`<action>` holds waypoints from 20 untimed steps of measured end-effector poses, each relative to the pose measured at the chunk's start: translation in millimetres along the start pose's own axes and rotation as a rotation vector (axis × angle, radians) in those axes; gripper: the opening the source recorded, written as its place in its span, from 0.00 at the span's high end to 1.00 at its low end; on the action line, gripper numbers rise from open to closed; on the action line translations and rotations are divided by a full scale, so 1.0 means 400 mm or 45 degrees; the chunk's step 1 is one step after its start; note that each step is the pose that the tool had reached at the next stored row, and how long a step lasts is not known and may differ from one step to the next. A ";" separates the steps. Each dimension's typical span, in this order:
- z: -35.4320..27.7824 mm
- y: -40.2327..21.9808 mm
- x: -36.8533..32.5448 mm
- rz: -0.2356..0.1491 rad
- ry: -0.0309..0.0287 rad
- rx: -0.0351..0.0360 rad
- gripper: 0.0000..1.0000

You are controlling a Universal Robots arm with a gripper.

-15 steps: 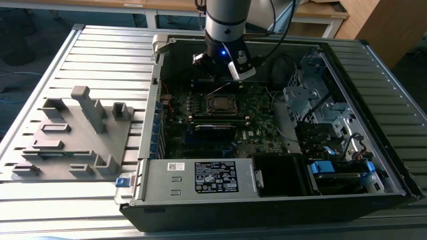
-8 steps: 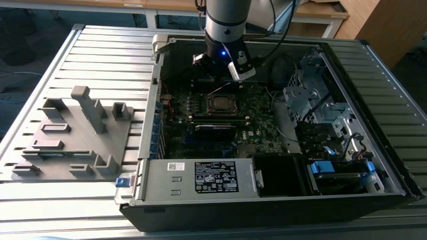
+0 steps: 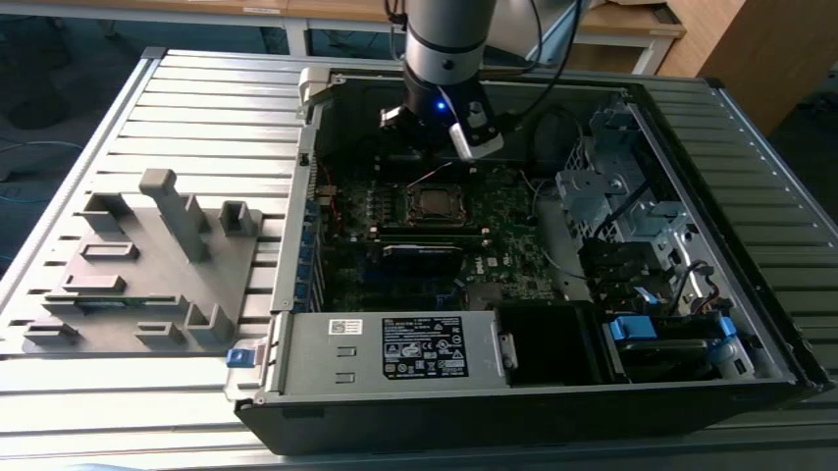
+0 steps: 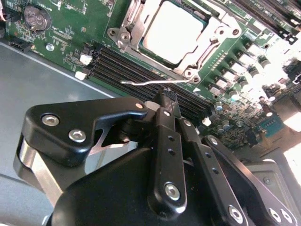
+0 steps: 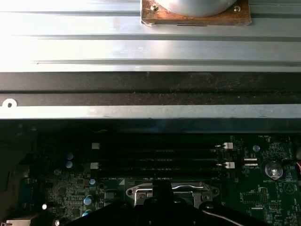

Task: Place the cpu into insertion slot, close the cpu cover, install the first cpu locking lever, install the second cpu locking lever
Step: 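Install the first cpu locking lever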

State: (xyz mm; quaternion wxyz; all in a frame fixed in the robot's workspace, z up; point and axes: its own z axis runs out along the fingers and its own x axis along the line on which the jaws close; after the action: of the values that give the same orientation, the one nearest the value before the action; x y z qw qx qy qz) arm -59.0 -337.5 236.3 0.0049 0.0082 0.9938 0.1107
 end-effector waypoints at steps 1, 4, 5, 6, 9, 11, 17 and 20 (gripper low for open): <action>0.001 0.000 -0.002 0.000 0.0000 0.0000 0.89; 0.002 0.001 -0.006 0.000 0.0001 0.0001 0.89; 0.003 0.001 -0.007 0.000 0.0001 0.0002 0.89; 0.003 0.002 -0.008 0.000 0.0001 0.0003 0.89; 0.005 0.004 -0.010 0.000 0.0001 0.0003 0.89; 0.006 0.005 -0.011 0.000 0.0000 0.0002 0.89; 0.012 0.011 -0.014 0.000 0.0001 0.0002 0.89; 0.015 0.013 -0.015 0.000 -0.0001 -0.0001 0.89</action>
State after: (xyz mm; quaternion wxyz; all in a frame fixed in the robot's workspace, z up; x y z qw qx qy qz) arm -52.7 -331.0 231.6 0.0049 0.0082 0.9938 0.1107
